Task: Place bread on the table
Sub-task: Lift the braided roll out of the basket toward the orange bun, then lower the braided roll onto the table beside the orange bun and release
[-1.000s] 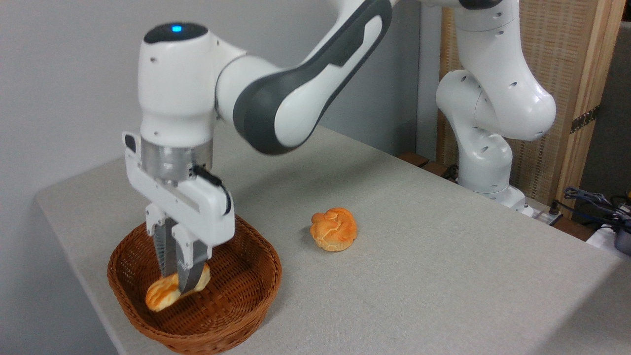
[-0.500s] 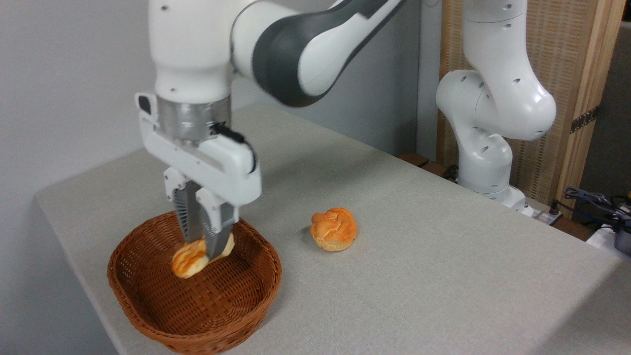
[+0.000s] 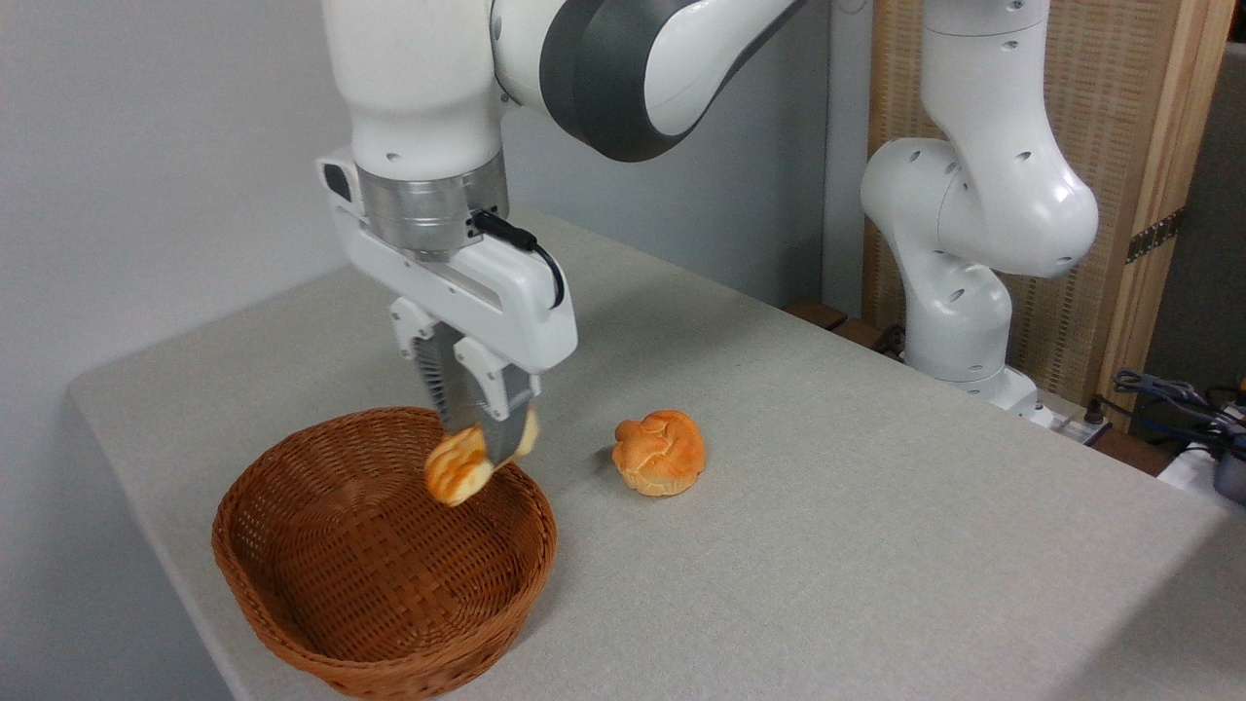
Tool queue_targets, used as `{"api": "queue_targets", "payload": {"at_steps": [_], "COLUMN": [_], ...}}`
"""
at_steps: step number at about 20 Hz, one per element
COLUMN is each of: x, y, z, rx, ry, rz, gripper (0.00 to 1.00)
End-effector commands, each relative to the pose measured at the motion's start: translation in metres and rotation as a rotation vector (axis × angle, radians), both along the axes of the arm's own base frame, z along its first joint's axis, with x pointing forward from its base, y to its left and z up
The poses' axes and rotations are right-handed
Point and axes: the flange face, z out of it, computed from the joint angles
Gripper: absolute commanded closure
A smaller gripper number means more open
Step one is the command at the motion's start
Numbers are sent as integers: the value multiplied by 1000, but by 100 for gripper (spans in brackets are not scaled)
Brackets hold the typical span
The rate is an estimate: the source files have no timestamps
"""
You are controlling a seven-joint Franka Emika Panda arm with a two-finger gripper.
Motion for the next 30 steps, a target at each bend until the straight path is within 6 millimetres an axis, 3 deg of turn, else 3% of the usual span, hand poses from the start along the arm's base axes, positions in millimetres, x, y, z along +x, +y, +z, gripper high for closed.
{"api": "queue_targets", "payload": {"at_steps": [1,4,6,7,22,25,27,30], "x": [-28,-38,-43,-45,-49,-47,-44,-44], "y": [-2,-3,-4,-6,-6,-1,17,26], "z": [2,-5,-8,-9,-12,-6,0,17], "rx": [-25,-23,-25,-26,-27,-26,-26,-27], "ry": [114,183,207,220,236,214,181,104], "rz": [-80,-99,-104,-107,-143,-140,-108,-131], "gripper": [57,50,29,1,0,0,0,0]}}
